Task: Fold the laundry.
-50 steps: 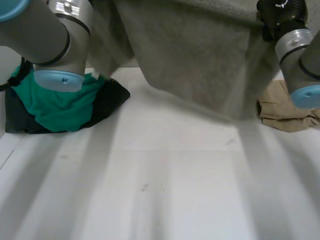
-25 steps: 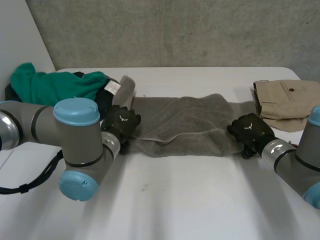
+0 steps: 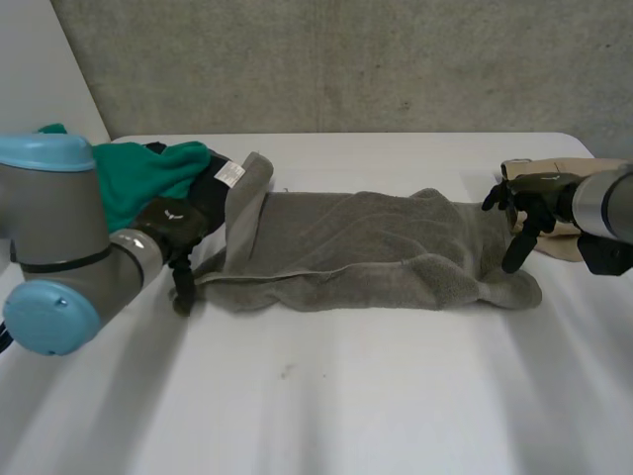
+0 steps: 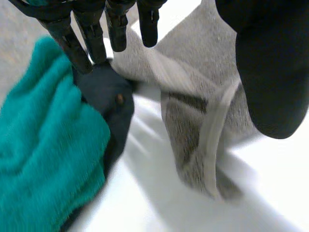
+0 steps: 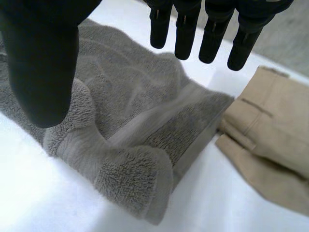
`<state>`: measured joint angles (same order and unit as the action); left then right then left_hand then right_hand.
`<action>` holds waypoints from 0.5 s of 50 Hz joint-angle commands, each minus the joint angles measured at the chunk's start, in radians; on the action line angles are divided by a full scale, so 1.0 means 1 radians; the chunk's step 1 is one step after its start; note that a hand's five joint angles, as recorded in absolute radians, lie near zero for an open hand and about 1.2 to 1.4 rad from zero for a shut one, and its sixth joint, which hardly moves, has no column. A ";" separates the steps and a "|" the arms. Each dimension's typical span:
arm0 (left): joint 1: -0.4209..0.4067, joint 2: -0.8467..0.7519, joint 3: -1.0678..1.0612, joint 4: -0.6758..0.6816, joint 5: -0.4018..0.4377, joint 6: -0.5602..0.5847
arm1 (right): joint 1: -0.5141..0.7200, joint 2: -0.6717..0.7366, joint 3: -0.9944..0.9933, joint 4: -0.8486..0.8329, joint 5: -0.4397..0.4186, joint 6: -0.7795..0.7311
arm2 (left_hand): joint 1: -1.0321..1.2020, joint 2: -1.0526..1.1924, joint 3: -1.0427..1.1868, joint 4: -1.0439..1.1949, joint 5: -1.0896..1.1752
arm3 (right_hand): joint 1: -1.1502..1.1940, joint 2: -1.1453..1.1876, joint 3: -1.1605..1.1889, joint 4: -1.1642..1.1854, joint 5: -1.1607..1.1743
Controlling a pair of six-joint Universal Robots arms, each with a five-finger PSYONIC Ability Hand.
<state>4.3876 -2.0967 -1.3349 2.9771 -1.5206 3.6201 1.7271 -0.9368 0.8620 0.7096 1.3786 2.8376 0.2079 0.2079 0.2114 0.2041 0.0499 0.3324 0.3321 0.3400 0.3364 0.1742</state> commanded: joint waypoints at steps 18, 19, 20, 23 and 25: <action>0.066 -0.134 0.056 -0.073 0.102 -0.006 | 0.000 0.418 -0.506 0.367 0.074 -0.176 | 0.396 0.396 0.392 0.399 0.379 | 0.098 0.098 0.090 0.094 0.081; 0.064 -0.137 0.059 -0.073 0.102 -0.001 | 0.000 0.415 -0.500 0.367 0.073 -0.178 | 0.413 0.413 0.410 0.417 0.397 | 0.101 0.101 0.093 0.096 0.084; 0.064 -0.141 0.060 -0.073 0.102 0.000 | 0.000 0.411 -0.494 0.367 0.073 -0.178 | 0.428 0.428 0.425 0.432 0.412 | 0.101 0.101 0.093 0.096 0.084; 0.062 -0.157 0.075 -0.070 0.094 0.000 | 0.002 0.400 -0.465 0.367 0.074 -0.182 | 0.633 0.633 0.630 0.637 0.617 | 0.101 0.101 0.093 0.096 0.084; 0.062 -0.167 0.089 -0.070 0.085 0.000 | 0.002 0.394 -0.442 0.366 0.074 -0.184 | 0.862 0.862 0.858 0.866 0.845 | 0.101 0.101 0.093 0.096 0.084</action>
<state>4.4517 -2.2375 -1.2735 2.9020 -1.4180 3.6183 1.7269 -0.5194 0.3617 1.0792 1.4545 2.6573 0.6568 0.6357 0.6360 0.6392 0.4616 0.3513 0.3321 0.3556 0.3480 0.1934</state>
